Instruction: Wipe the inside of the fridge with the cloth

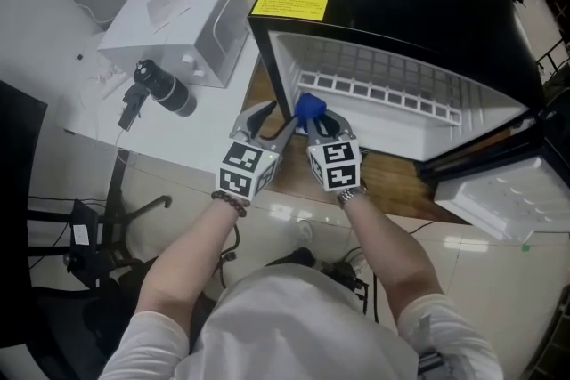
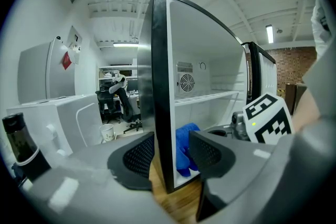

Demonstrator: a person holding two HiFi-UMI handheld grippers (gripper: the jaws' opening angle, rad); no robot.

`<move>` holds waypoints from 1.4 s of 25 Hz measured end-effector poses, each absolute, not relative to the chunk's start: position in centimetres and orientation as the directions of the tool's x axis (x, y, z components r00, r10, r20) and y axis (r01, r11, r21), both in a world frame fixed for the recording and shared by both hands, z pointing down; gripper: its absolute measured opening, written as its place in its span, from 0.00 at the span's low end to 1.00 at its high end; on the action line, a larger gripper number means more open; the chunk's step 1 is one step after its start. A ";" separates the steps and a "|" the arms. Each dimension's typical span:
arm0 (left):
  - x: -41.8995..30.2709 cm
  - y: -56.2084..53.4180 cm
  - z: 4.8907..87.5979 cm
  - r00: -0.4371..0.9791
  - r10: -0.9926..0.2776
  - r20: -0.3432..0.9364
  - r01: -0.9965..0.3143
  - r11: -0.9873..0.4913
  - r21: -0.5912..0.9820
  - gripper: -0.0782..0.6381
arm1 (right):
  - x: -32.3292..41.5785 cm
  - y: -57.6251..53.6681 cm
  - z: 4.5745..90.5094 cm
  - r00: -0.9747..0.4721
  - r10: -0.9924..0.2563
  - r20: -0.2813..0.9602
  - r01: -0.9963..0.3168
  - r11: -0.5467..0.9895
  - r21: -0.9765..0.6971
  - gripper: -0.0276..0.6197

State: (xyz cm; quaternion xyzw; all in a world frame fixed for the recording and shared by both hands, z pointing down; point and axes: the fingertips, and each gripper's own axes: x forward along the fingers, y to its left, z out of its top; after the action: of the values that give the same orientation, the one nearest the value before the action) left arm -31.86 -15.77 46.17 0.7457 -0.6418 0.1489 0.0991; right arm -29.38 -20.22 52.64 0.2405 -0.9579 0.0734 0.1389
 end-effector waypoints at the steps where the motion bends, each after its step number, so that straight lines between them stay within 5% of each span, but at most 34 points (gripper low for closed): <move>1: -31.9 -15.9 46.2 0.131 -0.928 0.349 -0.987 -0.156 -0.045 0.39 | -29.5 -20.6 52.8 -0.841 -0.449 0.303 -0.490 0.869 -0.072 0.09; 35: -32.6 -17.4 46.0 0.096 -0.953 0.287 -0.994 -0.105 -0.017 0.33 | -32.4 -30.8 56.5 -0.717 -0.633 0.290 -0.674 0.736 -0.059 0.09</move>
State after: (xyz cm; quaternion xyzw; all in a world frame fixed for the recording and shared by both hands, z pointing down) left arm -32.62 -17.36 46.05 0.7347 -0.6626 0.1136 0.0908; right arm -32.36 -30.82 56.51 0.3540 -0.9232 0.0806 0.1263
